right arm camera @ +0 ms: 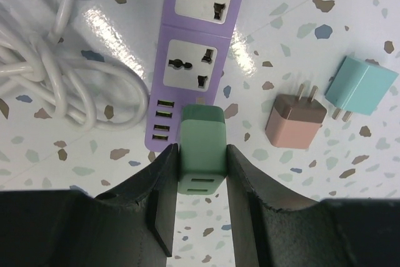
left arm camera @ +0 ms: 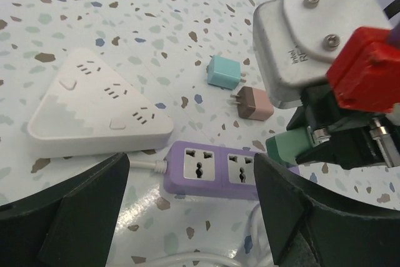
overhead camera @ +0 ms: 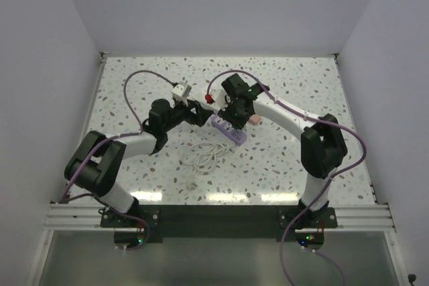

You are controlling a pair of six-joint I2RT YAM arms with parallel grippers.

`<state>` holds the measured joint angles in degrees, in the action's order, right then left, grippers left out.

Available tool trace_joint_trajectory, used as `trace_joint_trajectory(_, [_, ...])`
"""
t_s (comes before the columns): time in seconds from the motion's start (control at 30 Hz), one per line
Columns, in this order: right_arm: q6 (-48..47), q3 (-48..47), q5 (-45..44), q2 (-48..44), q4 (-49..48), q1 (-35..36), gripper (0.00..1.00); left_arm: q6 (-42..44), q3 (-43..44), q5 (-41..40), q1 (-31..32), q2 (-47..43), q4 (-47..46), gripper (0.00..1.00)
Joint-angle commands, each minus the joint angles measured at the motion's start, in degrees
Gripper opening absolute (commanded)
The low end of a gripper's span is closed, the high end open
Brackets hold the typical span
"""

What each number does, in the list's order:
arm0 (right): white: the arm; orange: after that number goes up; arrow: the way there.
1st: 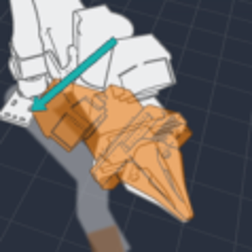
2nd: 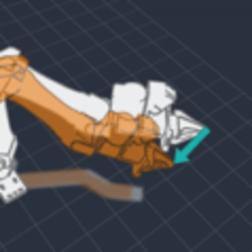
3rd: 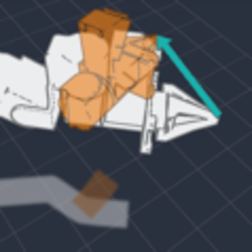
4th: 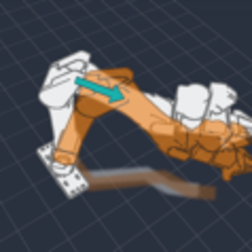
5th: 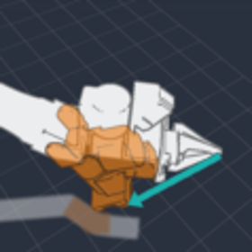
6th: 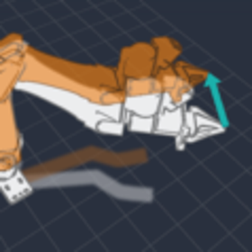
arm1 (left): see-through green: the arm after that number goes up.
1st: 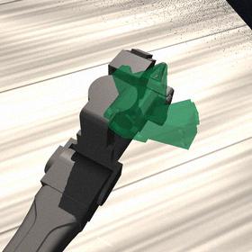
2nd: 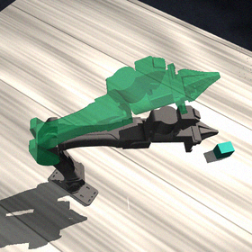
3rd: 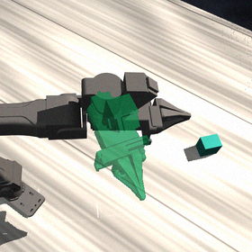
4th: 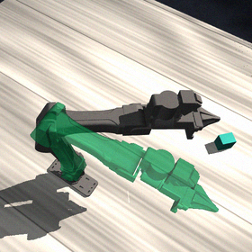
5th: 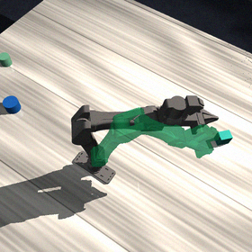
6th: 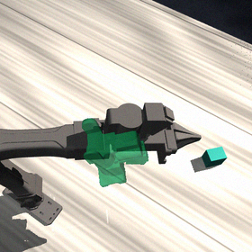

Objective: Insert the plug

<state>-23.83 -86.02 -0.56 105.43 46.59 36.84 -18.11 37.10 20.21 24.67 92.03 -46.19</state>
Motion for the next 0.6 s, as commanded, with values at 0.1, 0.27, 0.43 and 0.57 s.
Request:
trace_joint_trajectory(0.1, [0.10, -3.45, 0.47, 1.36, -0.71, -0.10, 0.00, 1.32, -2.74, -4.04, -1.55, -4.93, -1.36, 0.87])
trace_joint_trajectory(0.27, [-0.25, -4.42, 0.47, 3.11, -1.06, -0.19, 0.00, 1.15, -3.44, -4.03, -2.16, -6.07, -1.35, 0.87])
trace_joint_trajectory(0.43, [-0.33, -5.12, 0.47, 4.08, -1.41, -0.10, 0.00, 0.97, -3.35, -2.98, -2.52, -5.55, -1.79, 0.87])
trace_joint_trajectory(0.57, [-0.69, -5.48, 0.47, 4.79, -1.32, -0.19, 0.00, 0.79, -3.18, -2.54, -2.78, -5.11, -2.06, 0.87])
